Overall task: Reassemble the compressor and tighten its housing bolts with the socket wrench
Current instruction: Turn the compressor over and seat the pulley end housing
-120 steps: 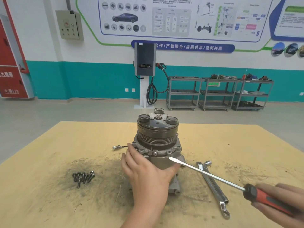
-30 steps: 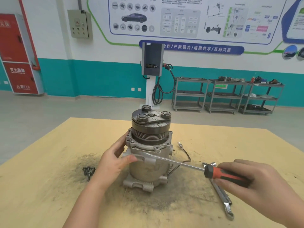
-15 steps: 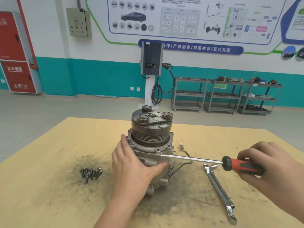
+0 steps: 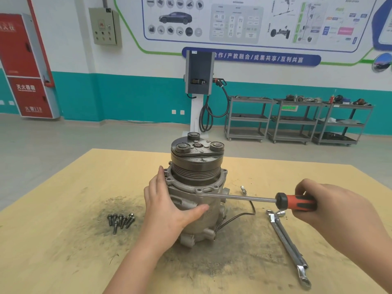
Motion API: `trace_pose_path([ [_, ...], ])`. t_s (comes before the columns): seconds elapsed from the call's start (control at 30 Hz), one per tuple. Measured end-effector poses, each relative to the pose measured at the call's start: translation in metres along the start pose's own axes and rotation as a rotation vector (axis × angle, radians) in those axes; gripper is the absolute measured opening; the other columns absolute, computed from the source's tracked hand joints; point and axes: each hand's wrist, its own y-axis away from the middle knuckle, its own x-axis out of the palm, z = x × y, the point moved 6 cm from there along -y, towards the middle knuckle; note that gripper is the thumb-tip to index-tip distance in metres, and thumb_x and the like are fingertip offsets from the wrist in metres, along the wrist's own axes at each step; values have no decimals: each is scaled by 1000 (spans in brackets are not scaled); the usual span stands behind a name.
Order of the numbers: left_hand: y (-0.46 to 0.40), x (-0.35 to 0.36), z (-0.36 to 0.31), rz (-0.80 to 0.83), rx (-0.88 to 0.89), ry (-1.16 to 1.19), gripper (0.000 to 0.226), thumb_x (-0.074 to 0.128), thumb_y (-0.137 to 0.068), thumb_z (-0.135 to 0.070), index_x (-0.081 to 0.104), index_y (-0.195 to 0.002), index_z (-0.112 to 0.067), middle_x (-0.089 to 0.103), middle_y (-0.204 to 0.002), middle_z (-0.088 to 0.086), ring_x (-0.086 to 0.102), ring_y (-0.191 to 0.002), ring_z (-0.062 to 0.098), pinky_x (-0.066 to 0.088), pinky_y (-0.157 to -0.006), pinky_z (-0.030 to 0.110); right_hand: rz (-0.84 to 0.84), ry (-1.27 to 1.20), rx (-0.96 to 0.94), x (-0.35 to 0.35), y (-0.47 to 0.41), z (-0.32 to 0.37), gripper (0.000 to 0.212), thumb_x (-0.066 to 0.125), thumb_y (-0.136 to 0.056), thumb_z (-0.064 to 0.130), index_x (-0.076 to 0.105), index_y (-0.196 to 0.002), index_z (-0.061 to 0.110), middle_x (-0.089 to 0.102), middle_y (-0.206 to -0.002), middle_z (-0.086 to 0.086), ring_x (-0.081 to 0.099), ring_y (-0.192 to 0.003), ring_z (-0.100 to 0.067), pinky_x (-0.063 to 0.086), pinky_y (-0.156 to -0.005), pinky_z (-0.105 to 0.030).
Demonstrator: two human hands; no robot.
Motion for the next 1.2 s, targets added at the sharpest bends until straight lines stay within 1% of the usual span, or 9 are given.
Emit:
trace_pose_path([
  [0.33, 1, 0, -1, -79, -33, -52, 139, 46, -44, -95, -2, -156, -28, 21, -149, -14, 12, -133, 2, 27, -112, 37, -81, 14, -49, 41, 17, 4, 38, 95, -49, 11, 58, -58, 16, 46, -47, 5, 44, -41, -25, 19, -45, -17],
  [0.53, 0, 0, -2, -104, -24, -77, 132, 58, -53, -84, -1, -156, -26, 22, -149, -12, 14, -131, 2, 28, -111, 37, -163, -2, -49, 52, 24, 5, 36, 95, -47, 7, 63, -61, 13, 49, -48, 2, 46, -43, -27, 21, -46, -20],
  [0.63, -2, 2, -1, -88, -39, -62, 133, 59, -52, -83, 2, -156, -24, 23, -150, -10, 13, -132, 3, 26, -113, 37, -235, -86, -146, 48, 22, -1, 26, 91, -62, 19, 67, -65, 11, 53, -53, 5, 46, -53, -20, 24, -46, -22],
  [0.7, -2, 1, -1, -98, -36, -37, 131, 63, -51, -81, 8, -156, -24, 26, -149, -9, 16, -132, 4, 27, -112, 37, -189, -269, -231, 48, 23, -5, 32, 71, -79, 43, 65, -66, 14, 54, -59, 10, 41, -62, -12, 30, -49, -24],
  [0.8, -1, 0, -1, -132, -23, 6, 126, 70, -50, -75, 17, -153, -24, 32, -144, -9, 21, -128, 4, 29, -108, 36, -185, -548, 156, 45, 30, -30, 29, 70, -85, 38, 53, -61, 34, 53, -54, 10, 46, -58, -14, 33, -51, -22],
  [0.87, -2, 1, -1, -135, -20, 21, 124, 71, -50, -74, 21, -152, -24, 35, -141, -10, 22, -125, 2, 30, -108, 36, -52, -552, 491, 64, 38, -44, 28, 68, -85, 34, 53, -65, 24, 52, -49, 1, 50, -49, -17, 35, -50, -29],
  [0.93, -2, 2, 0, -138, -24, 41, 121, 73, -49, -72, 23, -150, -26, 36, -139, -11, 23, -124, 0, 32, -107, 37, 128, -506, 640, 81, 40, -49, 24, 60, -89, 29, 55, -69, 18, 50, -45, 0, 51, -43, -22, 36, -47, -28],
  [1.07, 0, 1, -2, -151, -45, 48, 120, 75, -49, -70, 26, -149, -25, 39, -139, -7, 26, -128, 7, 34, -106, 40, 400, -394, 676, 109, 37, -30, 22, 53, -90, 21, 58, -74, 7, 50, -51, -1, 47, -45, -20, 32, -46, -23],
  [1.2, 9, 4, -10, -195, -74, 14, 123, 72, -46, -75, 27, -148, -23, 40, -137, -7, 26, -124, 9, 34, -101, 37, 464, -170, 571, 131, 24, -2, 14, 46, -92, 20, 51, -102, 10, 60, -90, -7, 59, -83, -27, 39, -58, -28],
])
